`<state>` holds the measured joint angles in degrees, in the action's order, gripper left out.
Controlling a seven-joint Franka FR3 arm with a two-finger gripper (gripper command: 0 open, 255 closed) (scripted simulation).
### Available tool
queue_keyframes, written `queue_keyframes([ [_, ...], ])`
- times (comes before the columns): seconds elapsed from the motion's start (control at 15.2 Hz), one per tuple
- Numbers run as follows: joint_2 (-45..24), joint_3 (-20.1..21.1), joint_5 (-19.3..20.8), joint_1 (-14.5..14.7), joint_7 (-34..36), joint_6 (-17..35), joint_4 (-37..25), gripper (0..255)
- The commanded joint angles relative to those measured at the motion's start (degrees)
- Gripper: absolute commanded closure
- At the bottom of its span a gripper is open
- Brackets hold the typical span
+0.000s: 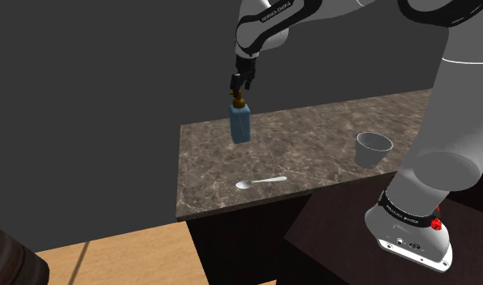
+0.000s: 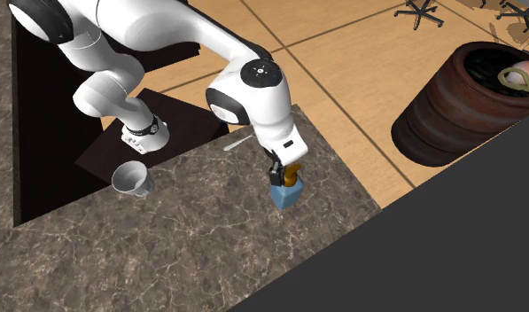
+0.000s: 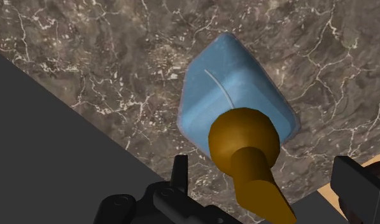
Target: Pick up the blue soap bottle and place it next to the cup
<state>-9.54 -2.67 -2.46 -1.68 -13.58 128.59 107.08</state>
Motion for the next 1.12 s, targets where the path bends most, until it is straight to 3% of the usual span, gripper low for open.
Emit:
queue_keyframes([
  [0.0, -1.1, 0.0, -0.1, 0.0, -0.1, 1.6, 0.5, 0],
  [0.53, -1.1, 0.0, -0.1, 0.0, -0.1, 1.6, 0.5, 0],
  [0.59, -1.1, 0.0, -0.1, 0.0, -0.1, 1.6, 0.5, 255],
  [1.06, -1.1, 0.0, -0.1, 0.0, -0.1, 1.6, 0.5, 255],
])
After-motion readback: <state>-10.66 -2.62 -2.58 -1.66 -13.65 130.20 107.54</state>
